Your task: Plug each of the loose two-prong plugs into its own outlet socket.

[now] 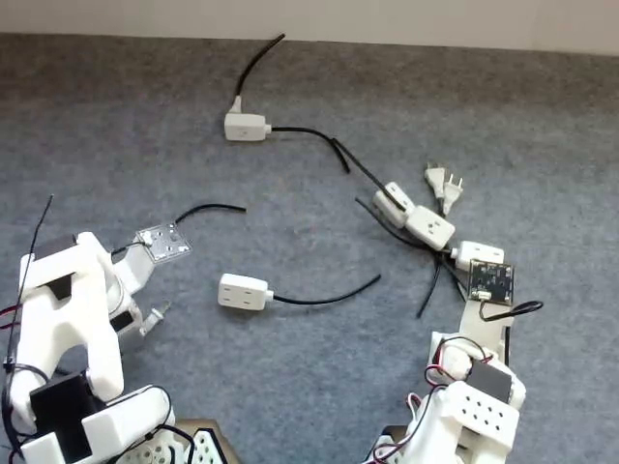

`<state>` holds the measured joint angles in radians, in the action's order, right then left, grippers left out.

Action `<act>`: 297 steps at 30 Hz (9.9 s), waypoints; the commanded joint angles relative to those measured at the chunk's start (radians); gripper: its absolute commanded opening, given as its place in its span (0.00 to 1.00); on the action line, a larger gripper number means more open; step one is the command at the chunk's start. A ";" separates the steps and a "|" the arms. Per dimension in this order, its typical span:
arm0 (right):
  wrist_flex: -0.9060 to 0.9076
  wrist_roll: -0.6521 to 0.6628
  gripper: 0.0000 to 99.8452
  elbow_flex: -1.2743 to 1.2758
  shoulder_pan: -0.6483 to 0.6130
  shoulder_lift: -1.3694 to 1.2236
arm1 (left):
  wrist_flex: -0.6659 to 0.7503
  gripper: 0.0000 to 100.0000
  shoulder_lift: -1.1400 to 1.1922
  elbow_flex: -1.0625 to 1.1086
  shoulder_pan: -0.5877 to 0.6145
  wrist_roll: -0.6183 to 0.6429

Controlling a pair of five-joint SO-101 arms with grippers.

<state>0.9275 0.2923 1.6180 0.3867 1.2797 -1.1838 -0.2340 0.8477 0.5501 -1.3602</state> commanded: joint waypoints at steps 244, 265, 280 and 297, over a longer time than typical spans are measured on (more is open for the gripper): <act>0.590 0.285 0.01 -1.319 -0.050 -0.225 | 0.460 0.01 -1.106 0.300 -0.843 1.511; 0.335 0.242 0.01 -0.512 -0.314 -0.225 | -0.259 0.01 -0.559 -0.193 -0.619 1.516; -0.004 -0.087 0.01 -0.394 -0.743 -0.282 | -0.064 0.01 -0.559 0.094 -0.611 1.694; -0.309 -0.152 0.01 -0.394 -0.756 -0.730 | 0.064 0.01 -0.559 0.196 -0.800 1.688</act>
<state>0.6406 0.1465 1.2405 -0.3621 0.5524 -1.2083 -0.7956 0.9966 -0.2355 0.3276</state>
